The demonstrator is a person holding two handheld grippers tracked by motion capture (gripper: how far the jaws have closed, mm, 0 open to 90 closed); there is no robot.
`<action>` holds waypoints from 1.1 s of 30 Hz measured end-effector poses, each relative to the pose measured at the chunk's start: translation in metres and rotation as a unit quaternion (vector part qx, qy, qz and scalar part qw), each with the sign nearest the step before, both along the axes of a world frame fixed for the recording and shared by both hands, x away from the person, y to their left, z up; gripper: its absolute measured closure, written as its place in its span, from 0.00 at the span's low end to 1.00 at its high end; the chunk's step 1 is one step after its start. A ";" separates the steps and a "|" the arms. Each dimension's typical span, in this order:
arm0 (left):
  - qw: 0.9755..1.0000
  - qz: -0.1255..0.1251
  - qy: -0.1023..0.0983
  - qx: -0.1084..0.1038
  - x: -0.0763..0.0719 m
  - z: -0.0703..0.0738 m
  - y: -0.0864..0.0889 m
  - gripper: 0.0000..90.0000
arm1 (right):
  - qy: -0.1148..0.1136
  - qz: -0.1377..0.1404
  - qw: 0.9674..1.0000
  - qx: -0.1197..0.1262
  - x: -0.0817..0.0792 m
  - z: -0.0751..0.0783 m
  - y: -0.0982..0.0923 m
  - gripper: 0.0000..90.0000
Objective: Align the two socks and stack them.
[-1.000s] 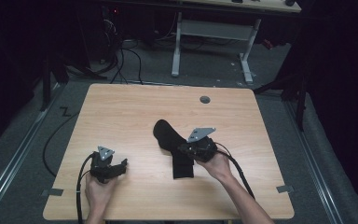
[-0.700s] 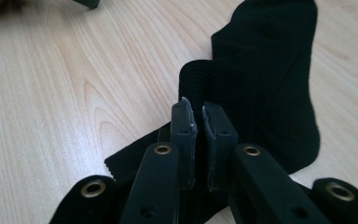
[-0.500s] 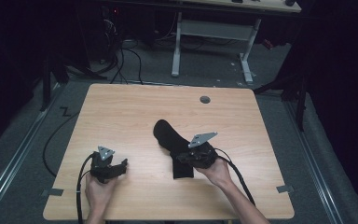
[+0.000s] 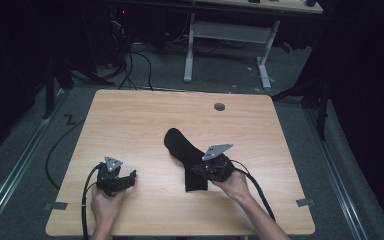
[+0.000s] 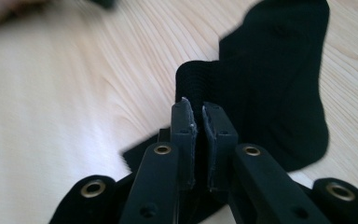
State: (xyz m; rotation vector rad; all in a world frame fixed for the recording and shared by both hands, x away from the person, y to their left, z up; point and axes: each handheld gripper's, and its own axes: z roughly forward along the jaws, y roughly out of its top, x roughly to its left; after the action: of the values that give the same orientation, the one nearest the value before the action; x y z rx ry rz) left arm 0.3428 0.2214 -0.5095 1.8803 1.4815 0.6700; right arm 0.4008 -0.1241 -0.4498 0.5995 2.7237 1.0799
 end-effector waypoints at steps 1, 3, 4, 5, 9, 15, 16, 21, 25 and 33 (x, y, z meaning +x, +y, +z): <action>1.000 0.000 0.000 0.000 0.000 0.000 0.000 0.28 | -0.010 -0.003 1.000 -0.014 -0.001 -0.004 0.003 0.92; 1.000 0.000 0.000 0.000 0.000 0.000 0.000 0.28 | -0.034 -0.005 0.999 -0.037 -0.002 -0.010 0.007 0.92; 1.000 0.000 0.000 0.000 0.000 0.000 0.000 0.27 | -0.044 -0.006 0.998 -0.048 -0.002 -0.013 0.009 0.91; 1.000 -0.001 0.000 0.000 0.000 0.000 0.000 0.27 | -0.044 -0.006 0.998 -0.048 -0.002 -0.013 0.009 0.91; 1.000 -0.024 0.003 -0.006 0.000 0.002 -0.009 0.31 | -0.064 -0.016 0.994 -0.083 0.001 -0.025 0.013 0.79; 0.997 -0.070 0.001 -0.038 0.019 0.019 -0.037 0.31 | -0.076 -0.030 0.994 -0.075 0.000 -0.030 0.013 0.63; 0.997 -0.070 0.001 -0.038 0.019 0.019 -0.037 0.31 | -0.076 -0.030 0.994 -0.075 0.000 -0.030 0.013 0.63; 0.993 -0.099 0.007 -0.061 0.055 0.041 -0.064 0.34 | -0.094 -0.039 0.994 -0.042 -0.011 -0.015 0.003 0.61; 0.992 -0.104 0.018 -0.063 0.074 0.045 -0.077 0.37 | -0.099 -0.040 0.994 -0.021 -0.021 -0.012 -0.003 0.66; 0.992 -0.111 0.034 -0.042 0.117 0.039 -0.108 0.44 | -0.085 -0.017 0.996 -0.006 -0.034 -0.018 -0.006 0.80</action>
State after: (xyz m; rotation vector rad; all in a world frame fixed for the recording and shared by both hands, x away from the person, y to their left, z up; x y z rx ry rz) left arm 0.4597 0.1136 -0.4701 1.9816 1.2953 0.4376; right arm 0.3669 -0.1299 -0.4673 0.5246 2.5640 1.0537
